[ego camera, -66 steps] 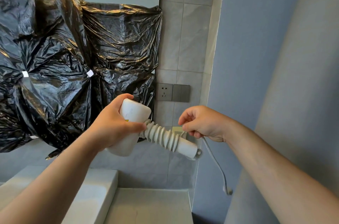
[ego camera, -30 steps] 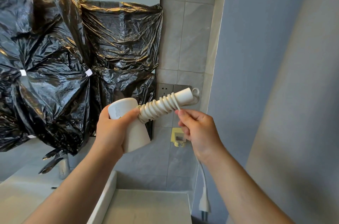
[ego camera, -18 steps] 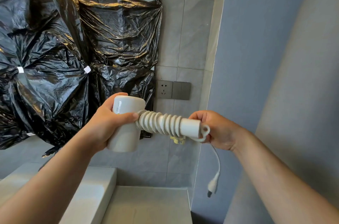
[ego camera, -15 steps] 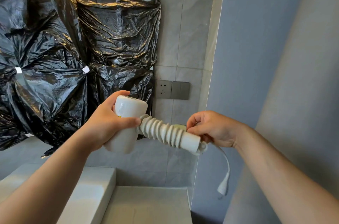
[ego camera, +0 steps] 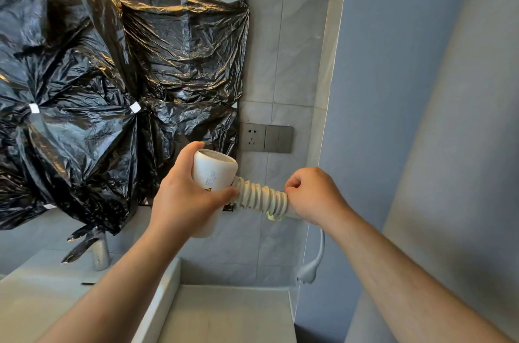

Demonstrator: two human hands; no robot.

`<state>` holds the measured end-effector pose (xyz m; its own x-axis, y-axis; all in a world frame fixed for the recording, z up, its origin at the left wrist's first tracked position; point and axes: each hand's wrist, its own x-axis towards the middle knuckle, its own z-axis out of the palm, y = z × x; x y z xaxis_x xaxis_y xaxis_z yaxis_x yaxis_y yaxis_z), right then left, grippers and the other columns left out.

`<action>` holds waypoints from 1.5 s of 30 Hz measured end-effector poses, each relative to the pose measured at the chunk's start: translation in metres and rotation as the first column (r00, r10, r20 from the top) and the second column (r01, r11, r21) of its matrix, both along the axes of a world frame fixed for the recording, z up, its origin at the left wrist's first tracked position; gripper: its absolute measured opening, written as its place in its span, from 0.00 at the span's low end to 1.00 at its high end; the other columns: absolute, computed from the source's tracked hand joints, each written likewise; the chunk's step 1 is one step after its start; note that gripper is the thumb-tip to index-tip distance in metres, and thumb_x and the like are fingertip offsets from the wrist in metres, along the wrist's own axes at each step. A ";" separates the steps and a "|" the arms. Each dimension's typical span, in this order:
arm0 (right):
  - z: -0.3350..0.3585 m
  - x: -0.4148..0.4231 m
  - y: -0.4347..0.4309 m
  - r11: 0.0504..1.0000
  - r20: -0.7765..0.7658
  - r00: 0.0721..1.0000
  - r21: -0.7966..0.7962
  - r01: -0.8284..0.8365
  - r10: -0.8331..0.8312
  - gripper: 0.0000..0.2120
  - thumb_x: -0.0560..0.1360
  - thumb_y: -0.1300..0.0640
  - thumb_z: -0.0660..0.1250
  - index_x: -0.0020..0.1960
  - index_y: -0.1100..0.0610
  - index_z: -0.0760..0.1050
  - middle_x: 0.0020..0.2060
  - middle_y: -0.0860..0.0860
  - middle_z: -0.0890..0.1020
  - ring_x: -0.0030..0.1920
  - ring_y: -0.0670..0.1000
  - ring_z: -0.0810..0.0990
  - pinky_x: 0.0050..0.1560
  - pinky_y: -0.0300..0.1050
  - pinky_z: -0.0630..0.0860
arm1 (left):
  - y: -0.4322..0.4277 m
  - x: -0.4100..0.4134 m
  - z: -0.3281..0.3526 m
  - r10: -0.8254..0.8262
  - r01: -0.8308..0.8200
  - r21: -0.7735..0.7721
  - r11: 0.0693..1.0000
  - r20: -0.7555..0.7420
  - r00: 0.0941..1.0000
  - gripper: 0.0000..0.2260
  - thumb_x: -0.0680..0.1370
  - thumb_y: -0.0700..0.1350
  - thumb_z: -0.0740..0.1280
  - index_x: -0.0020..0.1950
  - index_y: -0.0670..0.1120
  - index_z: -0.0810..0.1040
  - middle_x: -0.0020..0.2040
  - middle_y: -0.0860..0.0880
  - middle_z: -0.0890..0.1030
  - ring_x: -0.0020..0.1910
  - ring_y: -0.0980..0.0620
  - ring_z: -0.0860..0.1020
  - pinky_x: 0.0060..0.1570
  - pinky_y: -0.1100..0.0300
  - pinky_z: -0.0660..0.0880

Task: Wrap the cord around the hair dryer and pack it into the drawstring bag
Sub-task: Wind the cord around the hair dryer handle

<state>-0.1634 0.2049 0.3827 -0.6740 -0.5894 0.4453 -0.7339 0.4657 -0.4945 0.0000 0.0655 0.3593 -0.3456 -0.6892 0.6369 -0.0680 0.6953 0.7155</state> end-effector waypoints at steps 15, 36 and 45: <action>-0.025 0.031 -0.014 0.613 0.428 0.758 -0.788 0.048 0.491 0.05 0.79 0.60 0.62 0.44 0.57 0.73 0.32 0.50 0.73 0.28 0.47 0.65 0.25 0.40 0.62 | -0.002 -0.010 -0.017 0.023 0.190 0.465 0.865 -0.415 0.909 0.33 0.58 0.55 0.79 0.59 0.53 0.72 0.52 0.47 0.78 0.51 0.40 0.80 0.44 0.36 0.81; -0.003 0.035 0.001 0.641 0.290 0.664 -0.672 -0.372 0.689 0.09 0.75 0.62 0.68 0.55 0.58 0.73 0.37 0.53 0.77 0.27 0.45 0.73 0.29 0.41 0.73 | 0.030 -0.019 -0.039 -0.394 0.677 0.735 -0.040 -0.634 0.665 0.11 0.75 0.51 0.68 0.51 0.45 0.79 0.36 0.40 0.75 0.32 0.42 0.73 0.36 0.51 0.74; 0.000 0.027 0.007 0.688 0.297 0.735 -0.660 -0.303 0.609 0.04 0.75 0.64 0.68 0.47 0.60 0.74 0.24 0.52 0.72 0.21 0.49 0.68 0.24 0.40 0.68 | 0.027 -0.021 -0.043 -0.591 0.530 0.753 0.391 -0.236 0.771 0.25 0.72 0.60 0.72 0.59 0.42 0.79 0.53 0.39 0.79 0.49 0.44 0.79 0.52 0.52 0.74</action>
<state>-0.1360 0.2123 0.3832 -0.5870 -0.6401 0.4956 -0.3807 -0.3221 -0.8668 -0.0206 0.0925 0.3162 -0.8562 -0.5146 -0.0459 0.0634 -0.1928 0.9792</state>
